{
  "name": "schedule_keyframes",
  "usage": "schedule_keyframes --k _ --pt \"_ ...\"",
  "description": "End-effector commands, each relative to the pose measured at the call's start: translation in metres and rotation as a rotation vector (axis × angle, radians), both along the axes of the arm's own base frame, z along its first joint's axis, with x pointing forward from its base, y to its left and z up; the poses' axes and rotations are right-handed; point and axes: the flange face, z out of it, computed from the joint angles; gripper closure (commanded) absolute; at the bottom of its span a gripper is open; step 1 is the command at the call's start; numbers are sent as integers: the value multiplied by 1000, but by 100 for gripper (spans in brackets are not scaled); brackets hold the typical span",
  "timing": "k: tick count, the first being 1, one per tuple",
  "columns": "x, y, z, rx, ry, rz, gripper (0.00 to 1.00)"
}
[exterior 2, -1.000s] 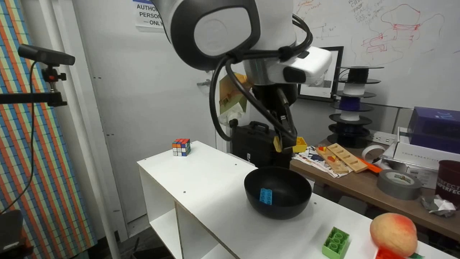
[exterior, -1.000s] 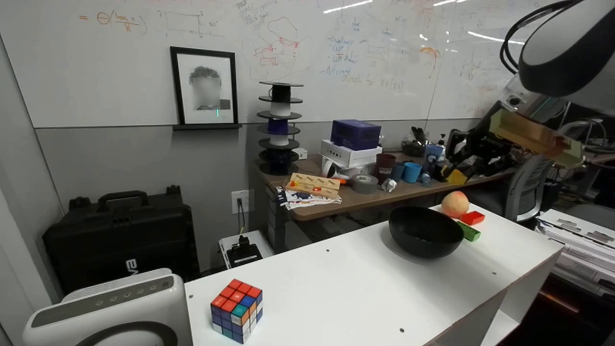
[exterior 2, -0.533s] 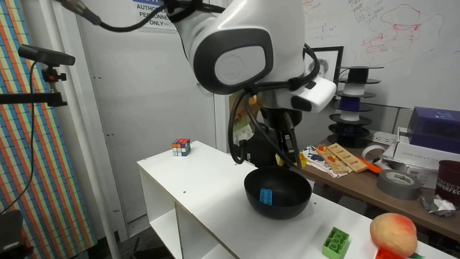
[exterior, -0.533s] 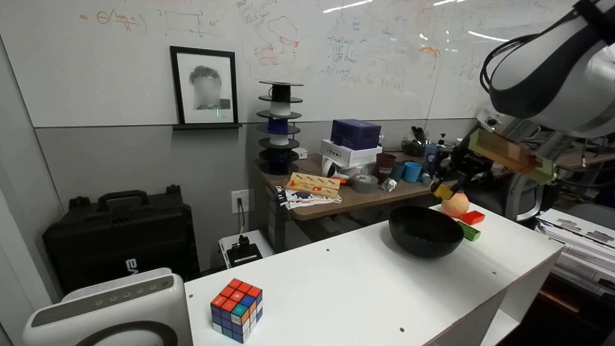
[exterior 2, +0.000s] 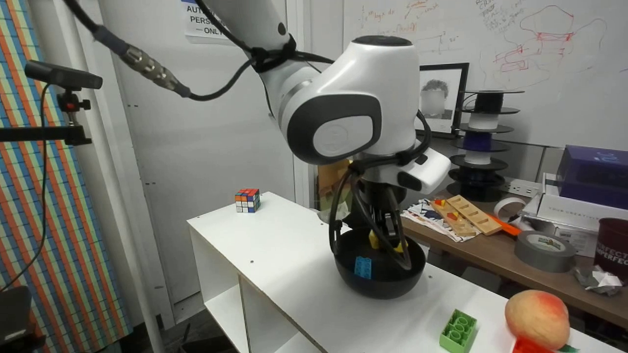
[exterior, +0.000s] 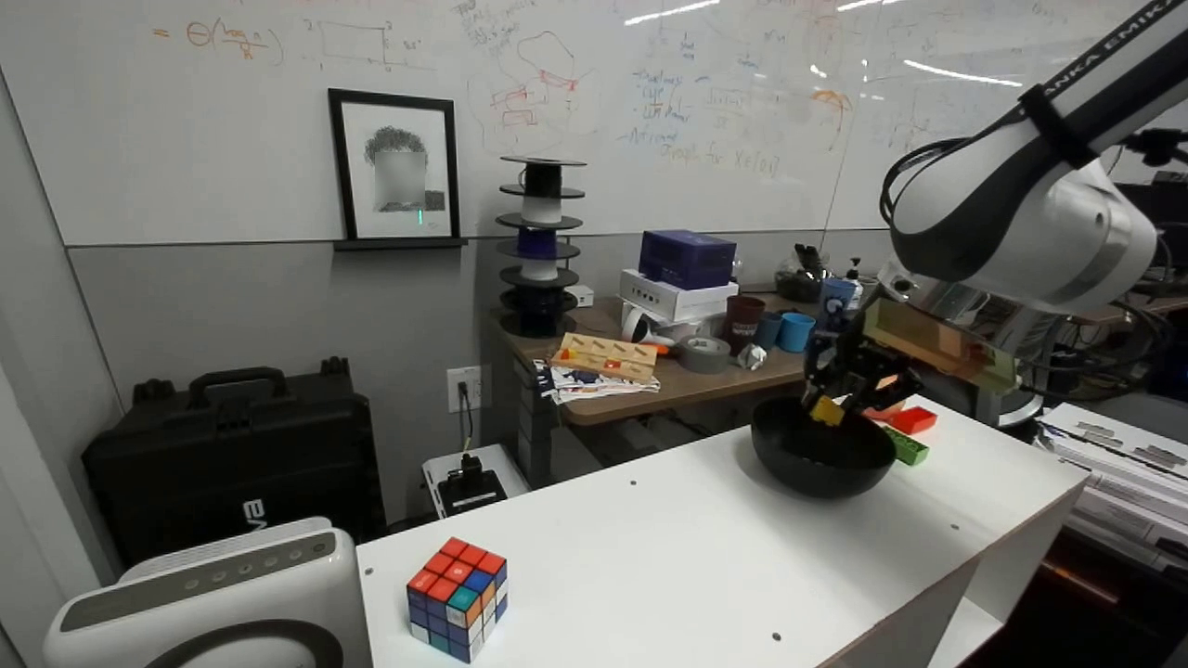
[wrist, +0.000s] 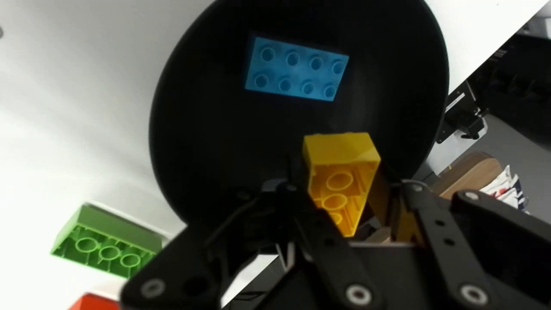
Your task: Put the blocks inside the black bowl.
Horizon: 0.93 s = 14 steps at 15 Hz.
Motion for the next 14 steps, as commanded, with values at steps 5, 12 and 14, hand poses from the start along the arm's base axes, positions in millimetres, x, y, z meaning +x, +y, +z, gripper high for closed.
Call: schedule_keyframes --k 5,12,14 --pt "-15 4 55 0 -64 106 0" --pt "-80 -43 146 -94 -118 256 0" --pt "-95 -69 156 -118 -94 275 0"
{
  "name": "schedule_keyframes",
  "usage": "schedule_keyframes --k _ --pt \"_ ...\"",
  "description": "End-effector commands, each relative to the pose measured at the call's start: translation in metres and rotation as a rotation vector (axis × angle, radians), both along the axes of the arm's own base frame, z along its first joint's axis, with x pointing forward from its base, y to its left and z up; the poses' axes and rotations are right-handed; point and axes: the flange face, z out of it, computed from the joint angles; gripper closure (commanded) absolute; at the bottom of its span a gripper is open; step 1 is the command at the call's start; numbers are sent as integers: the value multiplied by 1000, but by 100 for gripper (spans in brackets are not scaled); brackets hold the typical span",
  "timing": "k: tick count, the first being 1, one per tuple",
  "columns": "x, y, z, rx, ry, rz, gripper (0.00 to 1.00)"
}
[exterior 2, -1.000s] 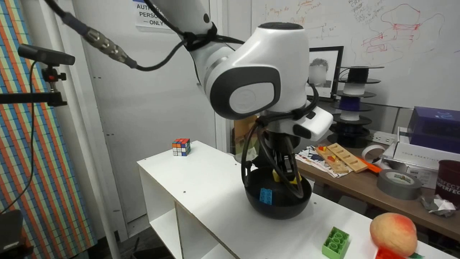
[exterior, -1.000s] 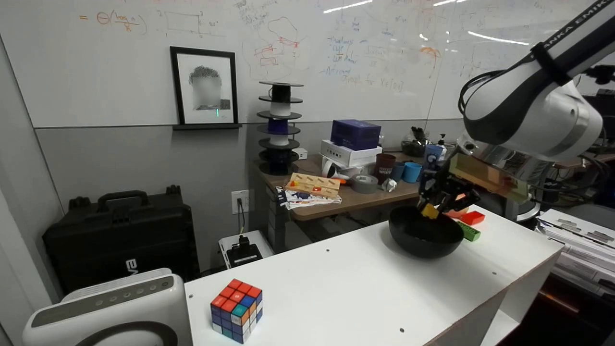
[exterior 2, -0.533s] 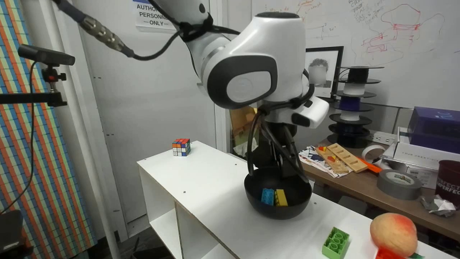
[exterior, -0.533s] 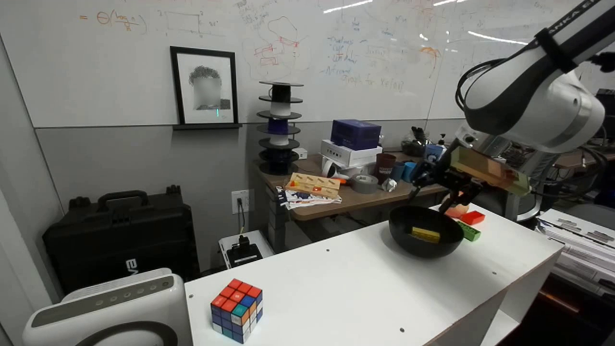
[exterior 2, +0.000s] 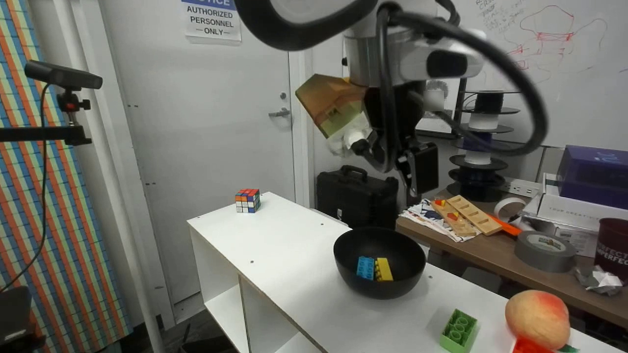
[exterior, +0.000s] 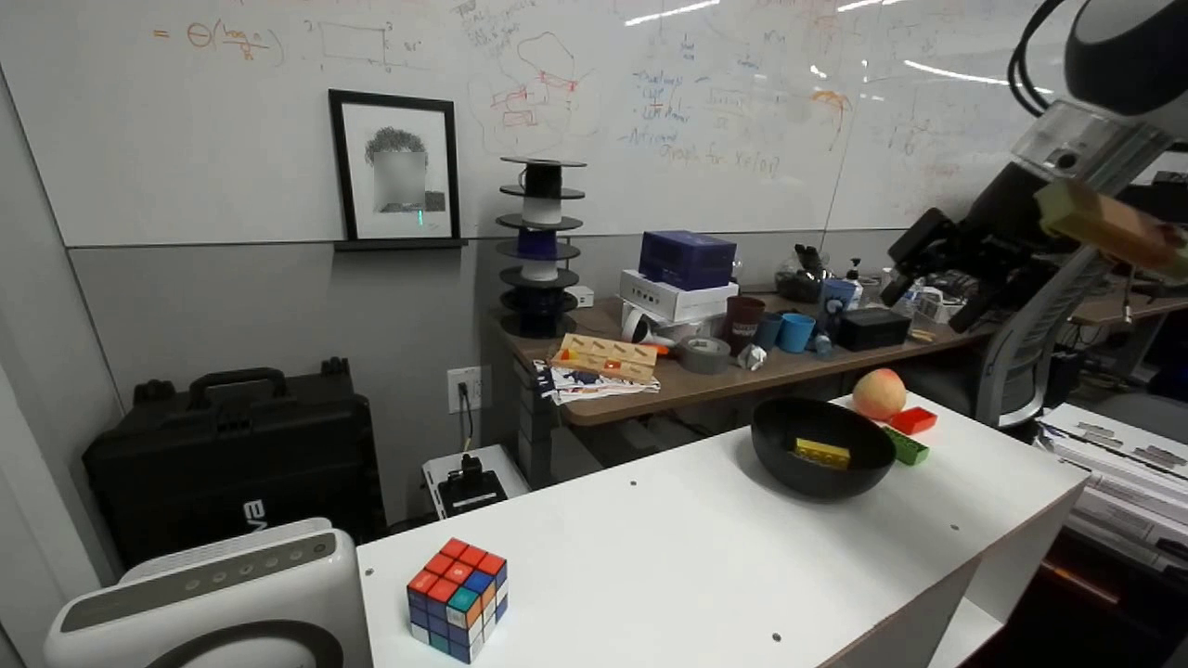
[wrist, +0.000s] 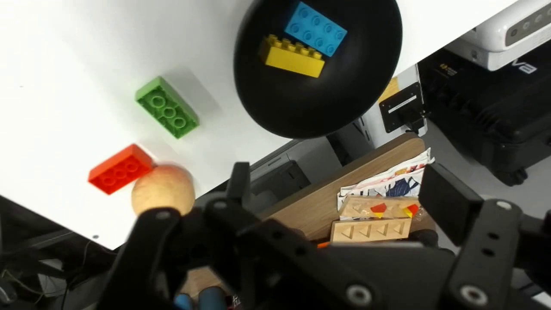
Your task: Put the blocks inside the black bowl.
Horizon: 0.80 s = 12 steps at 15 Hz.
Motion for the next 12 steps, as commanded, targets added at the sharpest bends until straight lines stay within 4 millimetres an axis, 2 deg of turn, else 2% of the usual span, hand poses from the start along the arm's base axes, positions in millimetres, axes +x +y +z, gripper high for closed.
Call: schedule_keyframes --k 1,3,4,8,10,11,12 --pt "-35 -36 25 -40 25 49 0" --pt "-38 -55 30 -66 25 56 0" --pt "-46 -69 34 -78 24 62 0" --pt "-46 -95 22 -139 54 91 0" --pt "-45 -110 9 -169 92 85 0" --pt "-34 -110 -9 -177 118 92 0" --pt "-32 -113 -19 -194 141 96 0"
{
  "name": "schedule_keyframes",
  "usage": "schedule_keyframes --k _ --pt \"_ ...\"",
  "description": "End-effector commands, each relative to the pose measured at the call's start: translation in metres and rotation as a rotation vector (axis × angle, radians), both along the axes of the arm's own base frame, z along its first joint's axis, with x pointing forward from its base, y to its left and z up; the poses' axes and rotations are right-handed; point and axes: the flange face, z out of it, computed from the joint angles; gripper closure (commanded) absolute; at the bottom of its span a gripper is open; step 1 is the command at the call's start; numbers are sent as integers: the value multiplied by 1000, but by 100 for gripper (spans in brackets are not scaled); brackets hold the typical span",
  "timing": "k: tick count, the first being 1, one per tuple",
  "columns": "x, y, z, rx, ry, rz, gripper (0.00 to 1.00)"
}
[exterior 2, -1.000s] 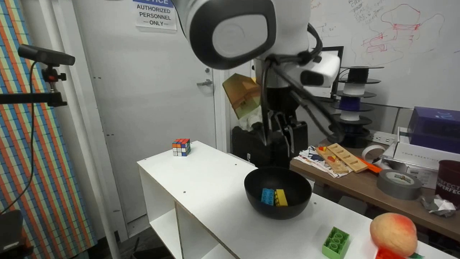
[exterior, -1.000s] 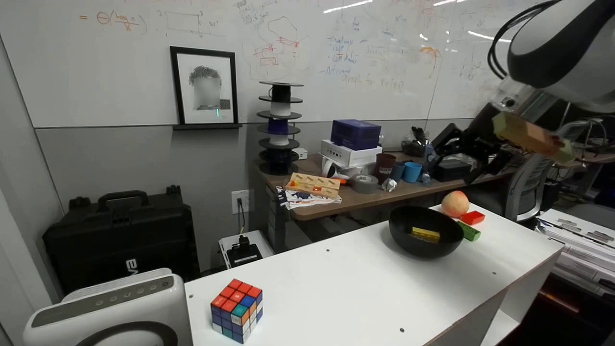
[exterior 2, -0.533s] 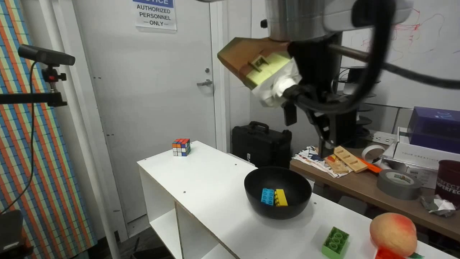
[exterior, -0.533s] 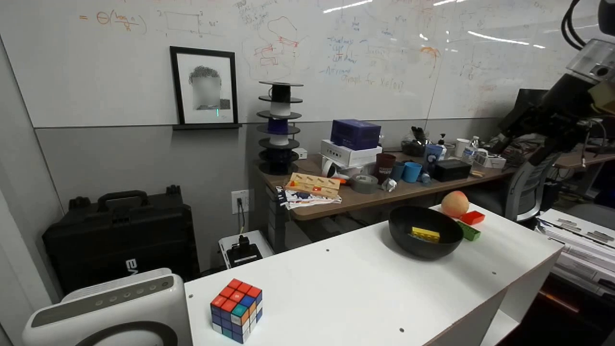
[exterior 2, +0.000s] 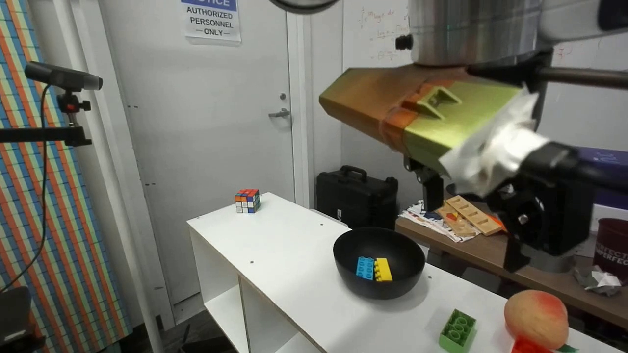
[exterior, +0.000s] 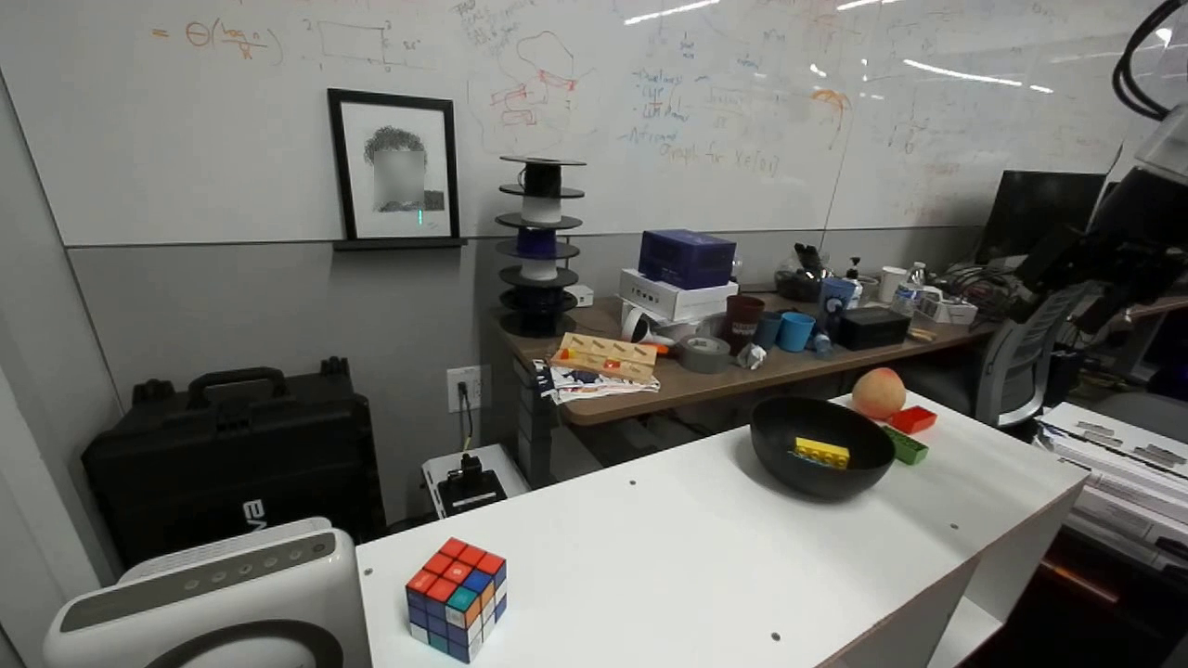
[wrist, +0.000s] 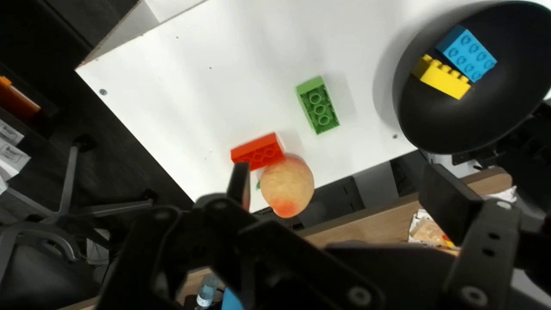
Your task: Put the blocks inside the black bowl.
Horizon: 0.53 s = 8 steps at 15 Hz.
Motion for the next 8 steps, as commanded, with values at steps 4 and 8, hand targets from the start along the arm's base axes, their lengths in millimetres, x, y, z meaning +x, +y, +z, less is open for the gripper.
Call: schedule_keyframes --k 4,8 --pt "37 -21 -75 -64 140 20 0" --pt "59 -27 -115 -101 172 39 0"
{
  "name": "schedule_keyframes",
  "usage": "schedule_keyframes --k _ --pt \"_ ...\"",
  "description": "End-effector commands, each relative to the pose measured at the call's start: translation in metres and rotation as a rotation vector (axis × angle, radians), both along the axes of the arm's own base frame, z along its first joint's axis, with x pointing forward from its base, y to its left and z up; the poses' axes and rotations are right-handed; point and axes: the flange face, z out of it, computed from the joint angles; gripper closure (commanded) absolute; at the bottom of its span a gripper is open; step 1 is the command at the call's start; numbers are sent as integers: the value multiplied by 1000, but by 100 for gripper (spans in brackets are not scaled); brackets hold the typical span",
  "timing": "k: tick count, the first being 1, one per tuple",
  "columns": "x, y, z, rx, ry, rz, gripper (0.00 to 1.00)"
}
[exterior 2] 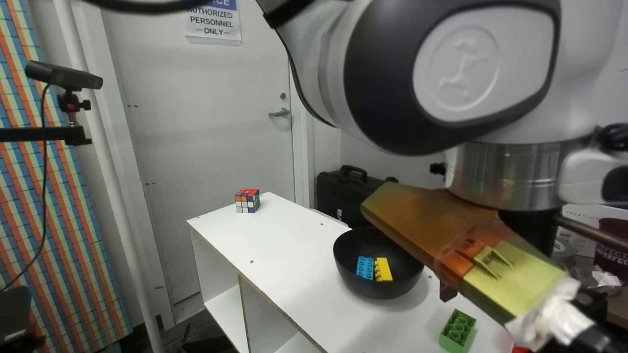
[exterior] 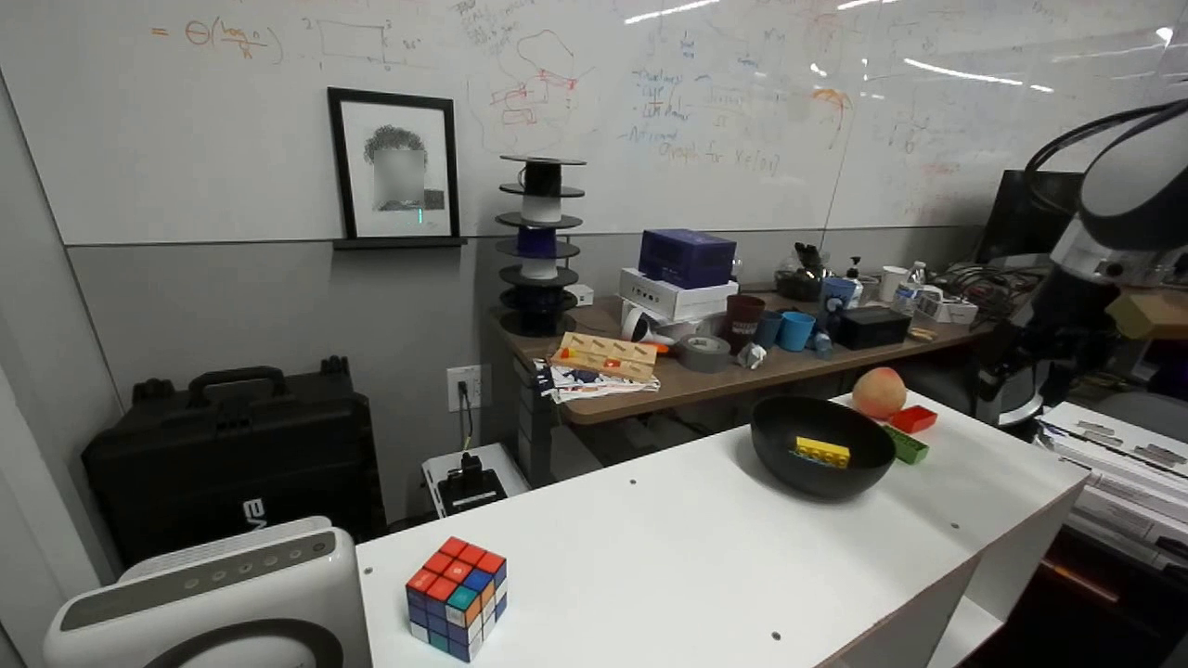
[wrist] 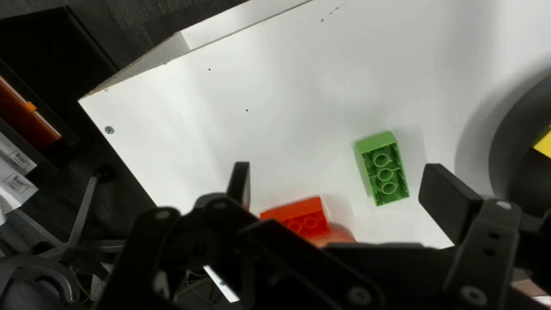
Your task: Put the blocks inside the black bowl.
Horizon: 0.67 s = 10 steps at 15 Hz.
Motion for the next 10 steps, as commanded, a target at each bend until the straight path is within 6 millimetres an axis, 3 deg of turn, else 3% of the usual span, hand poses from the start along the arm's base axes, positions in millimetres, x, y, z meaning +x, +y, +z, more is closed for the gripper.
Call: schedule_keyframes --k 1,10 --pt "31 -6 -21 -44 23 11 0" --pt "73 8 -58 -29 78 50 0"
